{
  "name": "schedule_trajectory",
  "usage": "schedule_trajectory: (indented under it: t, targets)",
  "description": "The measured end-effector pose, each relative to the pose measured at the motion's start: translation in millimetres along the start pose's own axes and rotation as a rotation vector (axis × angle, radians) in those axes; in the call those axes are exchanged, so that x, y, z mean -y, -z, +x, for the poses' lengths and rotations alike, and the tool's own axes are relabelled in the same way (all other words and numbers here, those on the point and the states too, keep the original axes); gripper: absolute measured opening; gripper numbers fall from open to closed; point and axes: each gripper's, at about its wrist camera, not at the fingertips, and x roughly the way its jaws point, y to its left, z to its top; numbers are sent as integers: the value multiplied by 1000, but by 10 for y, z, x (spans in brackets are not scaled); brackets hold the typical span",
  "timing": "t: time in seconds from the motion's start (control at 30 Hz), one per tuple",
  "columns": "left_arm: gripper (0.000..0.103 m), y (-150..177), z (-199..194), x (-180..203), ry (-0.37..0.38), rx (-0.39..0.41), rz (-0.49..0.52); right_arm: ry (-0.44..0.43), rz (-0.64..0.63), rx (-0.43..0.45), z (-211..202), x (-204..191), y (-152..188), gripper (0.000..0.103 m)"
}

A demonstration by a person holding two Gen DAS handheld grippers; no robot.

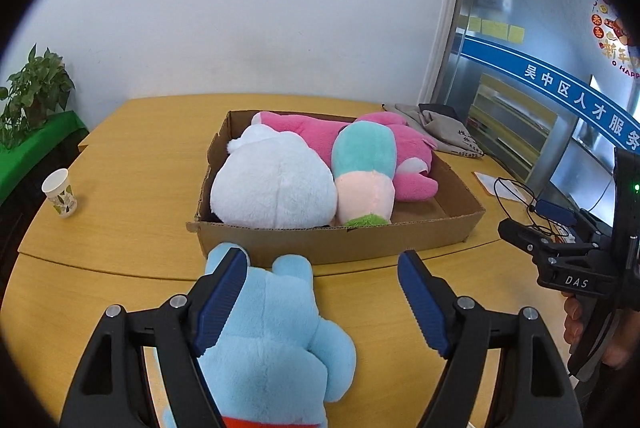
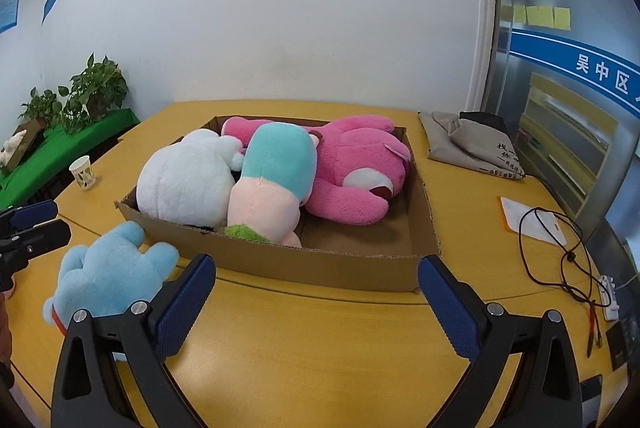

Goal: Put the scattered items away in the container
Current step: 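Move both tools to the light-blue plush with the red collar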

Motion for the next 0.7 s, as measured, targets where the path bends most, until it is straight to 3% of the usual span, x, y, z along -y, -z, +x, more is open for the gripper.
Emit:
schedule_trajectory:
  t: [0.1, 0.2, 0.37, 0.47, 0.7]
  targets:
    - [78, 103, 0, -129, 12, -35, -14, -27, -3, -20, -6, -73, 74, 103]
    - [78, 241, 64, -293, 23, -85, -37, -111, -2, -56, 59, -190, 192, 103]
    - [78, 482, 208, -671, 55, -173, -114, -404, 10, -120, 223, -501, 452, 103]
    - [78, 580, 292, -872, 73, -212, -151, -532, -8, -158, 334, -725, 549, 103]
    - [79, 720, 512, -980, 169, -276, -162, -637, -38, -245, 559, -1204, 702, 103]
